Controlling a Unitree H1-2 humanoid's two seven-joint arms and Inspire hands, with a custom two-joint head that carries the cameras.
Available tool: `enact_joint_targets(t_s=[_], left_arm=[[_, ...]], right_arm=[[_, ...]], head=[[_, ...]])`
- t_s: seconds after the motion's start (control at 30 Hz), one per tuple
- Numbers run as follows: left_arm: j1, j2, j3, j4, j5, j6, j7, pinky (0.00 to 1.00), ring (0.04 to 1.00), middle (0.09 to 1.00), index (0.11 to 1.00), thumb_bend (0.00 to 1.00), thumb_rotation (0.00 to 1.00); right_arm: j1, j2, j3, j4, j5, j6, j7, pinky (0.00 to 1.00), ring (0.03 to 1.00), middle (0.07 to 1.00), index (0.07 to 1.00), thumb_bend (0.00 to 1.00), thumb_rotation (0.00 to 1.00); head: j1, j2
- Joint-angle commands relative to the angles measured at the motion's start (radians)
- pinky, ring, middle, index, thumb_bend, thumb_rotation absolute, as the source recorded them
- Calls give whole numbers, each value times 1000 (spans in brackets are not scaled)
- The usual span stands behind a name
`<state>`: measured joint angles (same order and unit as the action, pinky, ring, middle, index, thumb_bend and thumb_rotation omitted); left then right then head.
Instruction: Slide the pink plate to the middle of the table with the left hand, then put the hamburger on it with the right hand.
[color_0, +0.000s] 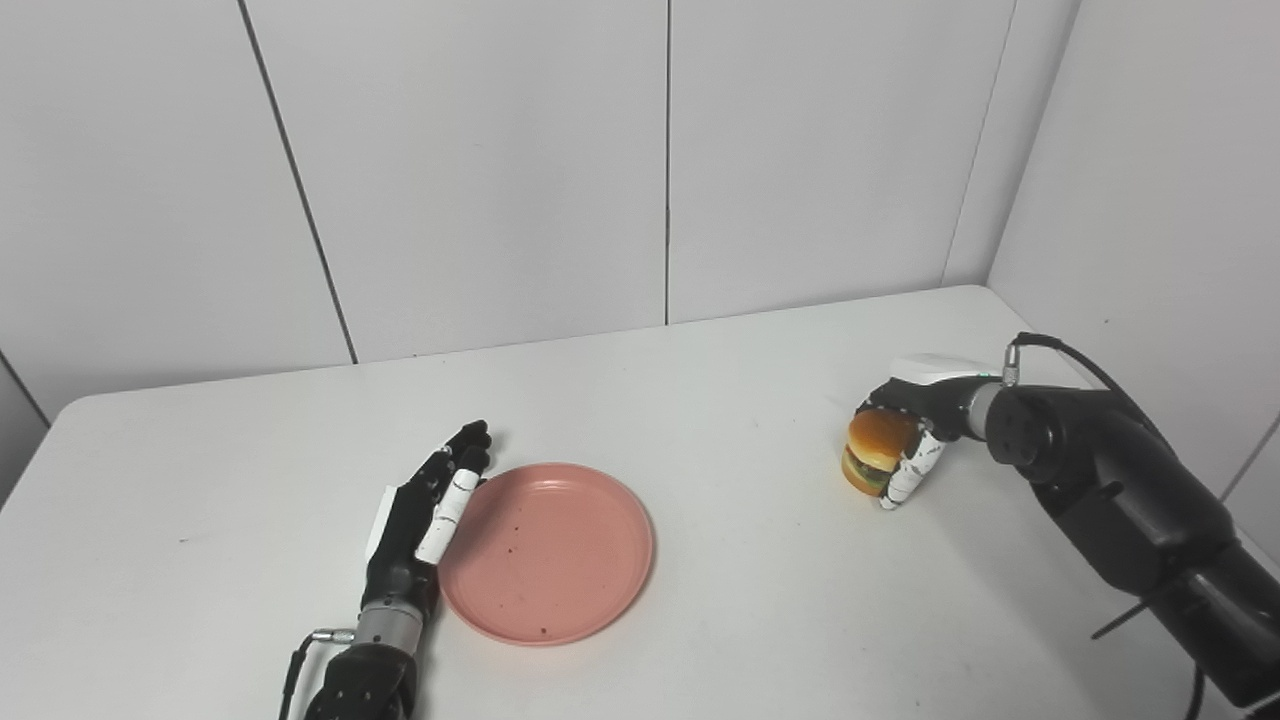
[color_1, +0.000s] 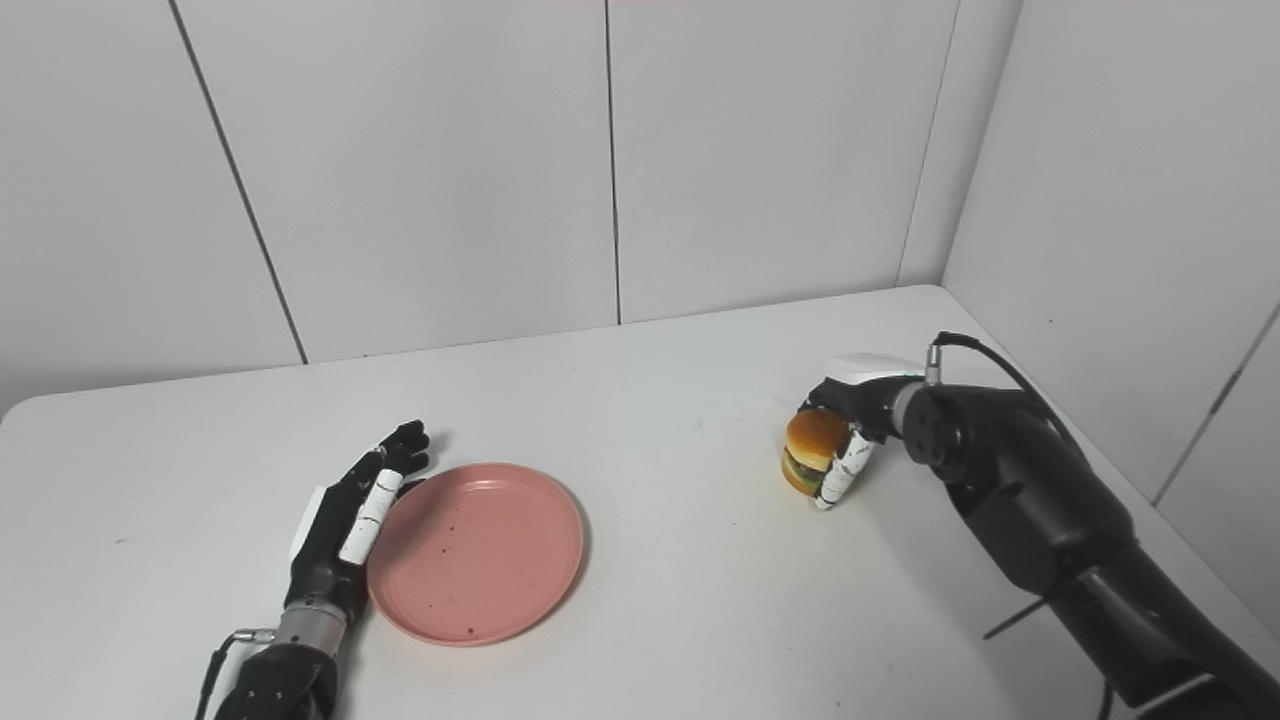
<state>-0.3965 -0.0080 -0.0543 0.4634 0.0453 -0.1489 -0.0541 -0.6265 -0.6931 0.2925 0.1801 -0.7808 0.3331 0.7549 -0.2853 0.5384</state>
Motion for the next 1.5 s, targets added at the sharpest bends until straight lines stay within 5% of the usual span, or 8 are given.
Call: enact_joint_targets(t_s=[0.0,0.5,0.9,1.13,1.47], left_arm=[[37,8,-8,38,3,5,-8,796,865,858,794,815,836],[41,8,-14,35,10,14,-1,780,859,856,783,832,839],[42,11,-15,42,10,8,1,768,850,862,772,829,849],[45,5,-18,39,6,11,3,766,846,859,762,828,849],[44,-9,-25,40,21,19,22,744,831,851,746,854,856]], right_arm=[[-54,-24,-10,-12,7,20,-4,579,669,730,758,898,240],[-31,-24,-21,0,58,-29,-111,373,434,511,677,846,160],[-39,-41,-5,-23,62,-51,-129,404,467,527,661,825,160],[-55,-40,3,-125,40,-36,-102,438,505,560,692,821,190],[-112,31,17,-288,53,-16,-21,389,477,567,666,838,171]], head=[[1,1],[0,5],[0,6],[10,10],[44,15]])
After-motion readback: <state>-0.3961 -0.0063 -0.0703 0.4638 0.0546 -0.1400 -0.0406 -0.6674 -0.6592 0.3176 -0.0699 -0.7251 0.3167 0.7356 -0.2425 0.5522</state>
